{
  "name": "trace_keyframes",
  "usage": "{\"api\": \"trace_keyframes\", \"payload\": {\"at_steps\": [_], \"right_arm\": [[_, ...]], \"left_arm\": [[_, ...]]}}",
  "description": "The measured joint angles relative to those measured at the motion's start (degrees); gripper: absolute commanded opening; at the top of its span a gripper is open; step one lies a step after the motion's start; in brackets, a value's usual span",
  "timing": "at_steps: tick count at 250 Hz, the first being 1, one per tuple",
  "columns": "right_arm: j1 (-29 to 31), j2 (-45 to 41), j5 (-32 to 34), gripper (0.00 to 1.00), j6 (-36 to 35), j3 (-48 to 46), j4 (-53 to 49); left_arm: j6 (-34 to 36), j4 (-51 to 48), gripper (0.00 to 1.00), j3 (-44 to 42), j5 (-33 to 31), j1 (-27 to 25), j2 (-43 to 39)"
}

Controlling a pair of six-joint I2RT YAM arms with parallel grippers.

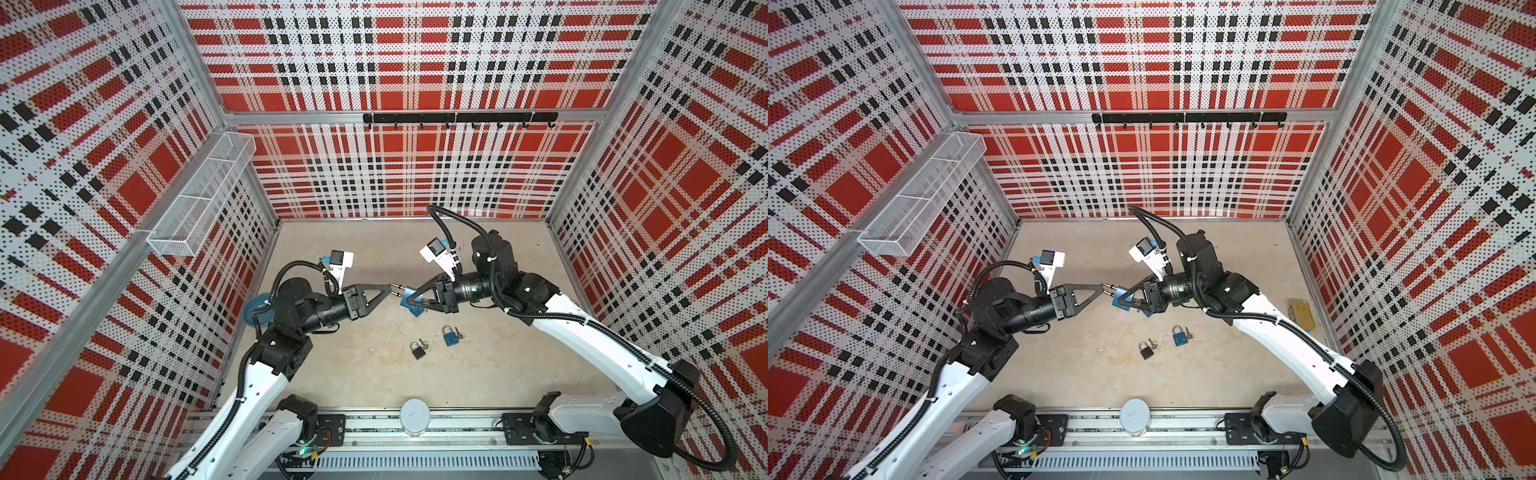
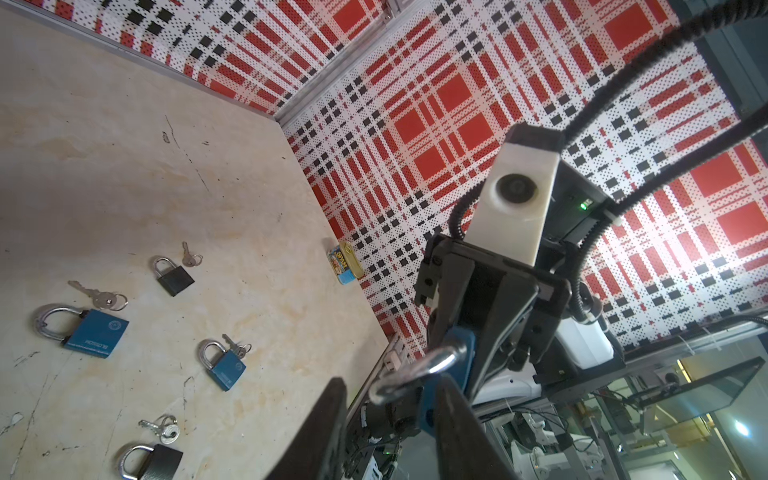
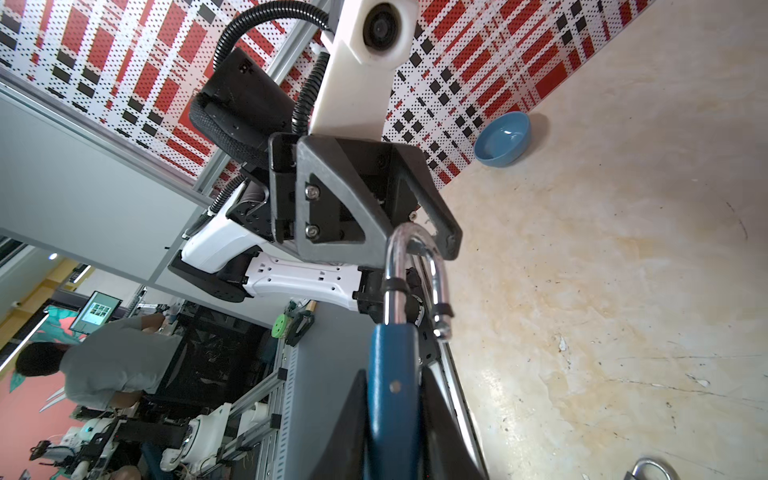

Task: Lock with the key

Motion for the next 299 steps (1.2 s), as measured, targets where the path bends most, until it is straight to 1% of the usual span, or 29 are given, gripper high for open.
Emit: {"api": "trace_keyframes", "payload": {"at_steps": [56,85,117,146,183,244,299], "right_arm": [[-0.4,0.0,-2.1,0.0,2.4,0.0,2.3],[-0.5,0.0,-2.8,0.0,3.3,0.0,3.1],[-0.5,0.1,-3.7,0.0,3.9,0.0,3.4],[-0.5,0.5,-4.3,0.0,4.2,0.0,3.5],[-0.5,0.8,-4.7,0.0,4.4,0.0,3.5],[-0.8,0.9,-5.1,0.0,5.2,0.0,3.8],[-1.2,1.0,-5.1,0.0,5.8,0.0,4.2]], "left_arm": [[-0.3,3.8,0.41,0.0,0.5,-0.1,0.8],[-1.0,5.2,0.47,-0.1,1.0,0.1,0.9],[-3.7,10.4,0.51,-0.6,1.8,1.4,0.9],[-5.7,13.7,0.51,-0.7,2.6,2.6,0.8],[-7.0,15.8,0.51,-0.7,3.4,2.7,1.3],[-7.6,16.7,0.47,-1.4,5.3,1.9,2.7],[-8.0,16.6,0.36,-2.9,5.7,1.4,2.5]]}}
